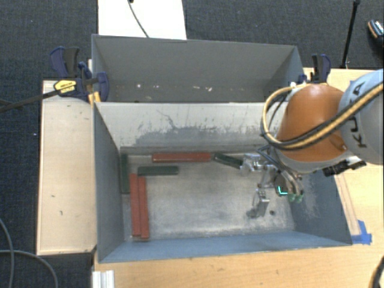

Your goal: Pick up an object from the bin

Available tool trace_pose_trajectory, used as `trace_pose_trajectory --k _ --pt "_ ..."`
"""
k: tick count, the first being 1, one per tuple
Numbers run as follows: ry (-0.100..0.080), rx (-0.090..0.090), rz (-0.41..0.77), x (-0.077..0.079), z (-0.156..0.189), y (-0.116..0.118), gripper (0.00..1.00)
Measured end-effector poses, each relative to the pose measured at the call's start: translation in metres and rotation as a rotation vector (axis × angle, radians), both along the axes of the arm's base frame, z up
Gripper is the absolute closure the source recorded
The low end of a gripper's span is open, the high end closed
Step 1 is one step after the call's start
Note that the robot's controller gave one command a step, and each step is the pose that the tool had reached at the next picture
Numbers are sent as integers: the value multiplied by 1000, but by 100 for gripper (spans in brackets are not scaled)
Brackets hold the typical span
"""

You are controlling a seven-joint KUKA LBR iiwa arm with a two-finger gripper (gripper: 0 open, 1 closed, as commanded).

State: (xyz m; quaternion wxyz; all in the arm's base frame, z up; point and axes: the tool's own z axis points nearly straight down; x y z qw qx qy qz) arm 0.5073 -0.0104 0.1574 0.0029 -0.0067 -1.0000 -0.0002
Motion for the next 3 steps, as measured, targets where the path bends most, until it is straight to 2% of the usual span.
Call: trace_pose_trajectory --k 1,2,3 --pt "-6 -2 80 37 -91 -85 0" --pt "-15 4 39 79 -58 -8 0" --pt "-8 0 -188 76 -87 -16 0"
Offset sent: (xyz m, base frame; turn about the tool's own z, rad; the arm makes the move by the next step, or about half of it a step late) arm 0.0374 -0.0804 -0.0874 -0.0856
